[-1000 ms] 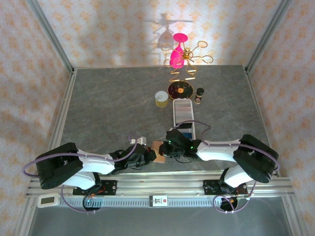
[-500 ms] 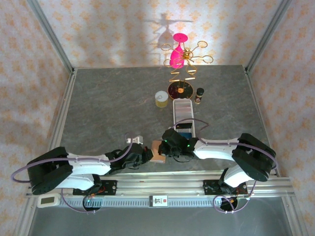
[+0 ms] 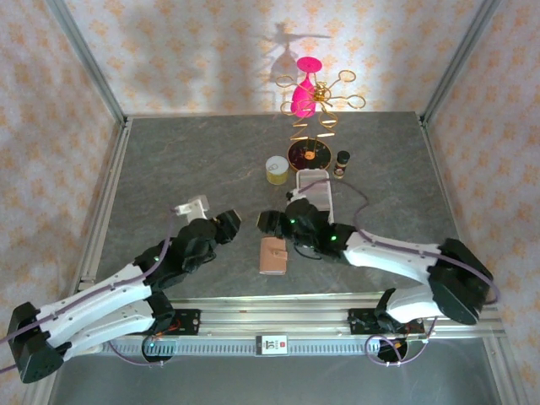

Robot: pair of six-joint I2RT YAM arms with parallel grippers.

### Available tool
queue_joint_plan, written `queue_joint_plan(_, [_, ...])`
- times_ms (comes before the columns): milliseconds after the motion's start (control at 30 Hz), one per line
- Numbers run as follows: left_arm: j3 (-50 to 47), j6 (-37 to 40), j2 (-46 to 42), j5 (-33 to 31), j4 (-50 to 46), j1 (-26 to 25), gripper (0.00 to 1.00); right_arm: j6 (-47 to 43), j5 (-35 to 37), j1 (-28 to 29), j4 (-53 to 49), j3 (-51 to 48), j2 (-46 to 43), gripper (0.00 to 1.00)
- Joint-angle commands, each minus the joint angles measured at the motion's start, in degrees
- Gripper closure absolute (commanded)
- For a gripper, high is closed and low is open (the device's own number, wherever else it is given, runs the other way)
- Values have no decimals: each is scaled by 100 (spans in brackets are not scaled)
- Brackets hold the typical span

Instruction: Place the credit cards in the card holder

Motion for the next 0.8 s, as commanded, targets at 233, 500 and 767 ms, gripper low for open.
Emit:
queue_joint_plan(233, [1016, 1698, 104, -1675, -581, 481, 1, -2152, 3120, -920, 504, -1327, -3033, 22])
queue_joint_plan(500, [428, 2903, -57, -2776, 774, 1044, 1, -4446, 3662, -1495, 2141, -2453, -3543, 2])
queue_joint_plan(767, [-434, 3087, 245, -2150, 1897, 3209, 1, -4248, 1954, -3687, 3669, -3510, -2709, 0])
